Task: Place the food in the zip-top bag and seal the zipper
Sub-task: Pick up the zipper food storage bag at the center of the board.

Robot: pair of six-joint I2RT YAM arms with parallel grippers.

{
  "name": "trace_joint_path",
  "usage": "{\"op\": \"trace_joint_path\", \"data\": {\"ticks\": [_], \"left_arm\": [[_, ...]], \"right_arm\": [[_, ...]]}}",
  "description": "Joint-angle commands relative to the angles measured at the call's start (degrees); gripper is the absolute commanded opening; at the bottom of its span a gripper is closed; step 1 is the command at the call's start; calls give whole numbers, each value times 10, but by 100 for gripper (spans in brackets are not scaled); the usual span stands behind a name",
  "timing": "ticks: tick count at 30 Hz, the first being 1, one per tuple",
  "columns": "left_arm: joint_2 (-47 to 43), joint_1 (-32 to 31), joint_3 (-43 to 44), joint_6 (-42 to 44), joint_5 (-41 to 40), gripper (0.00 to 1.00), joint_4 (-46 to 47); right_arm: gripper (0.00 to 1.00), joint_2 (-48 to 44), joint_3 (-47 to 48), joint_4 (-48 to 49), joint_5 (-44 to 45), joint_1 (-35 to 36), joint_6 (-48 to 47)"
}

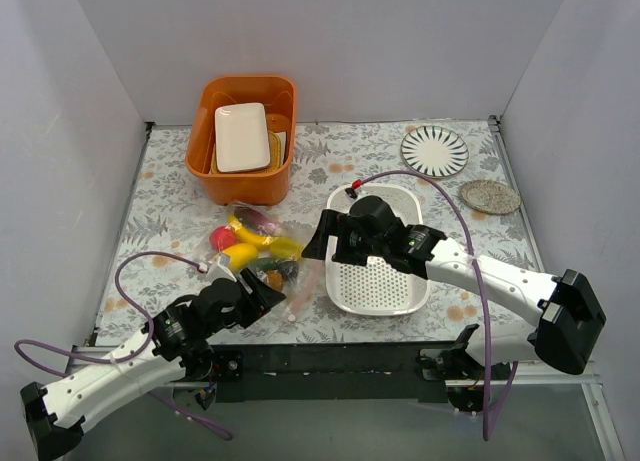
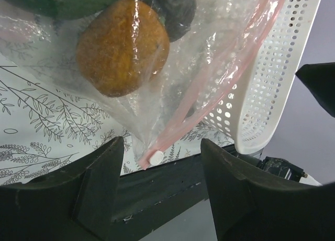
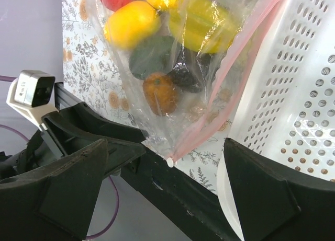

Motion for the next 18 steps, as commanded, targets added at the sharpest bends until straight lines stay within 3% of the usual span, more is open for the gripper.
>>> {"op": "trace_joint_path", "data": {"ticks": [1,13,18], "left_arm": [[9,1,-23,-240,22,60,19],[71,2,-62,-253,10,56,147],[93,2,-92,-278,-5,38,222]], "right_arm": [[98,-21,29,-3,12,-5,-11],[98,-13,26,0,19,-9,-17],[98,-10,28,-4,19,-10,-20]]}}
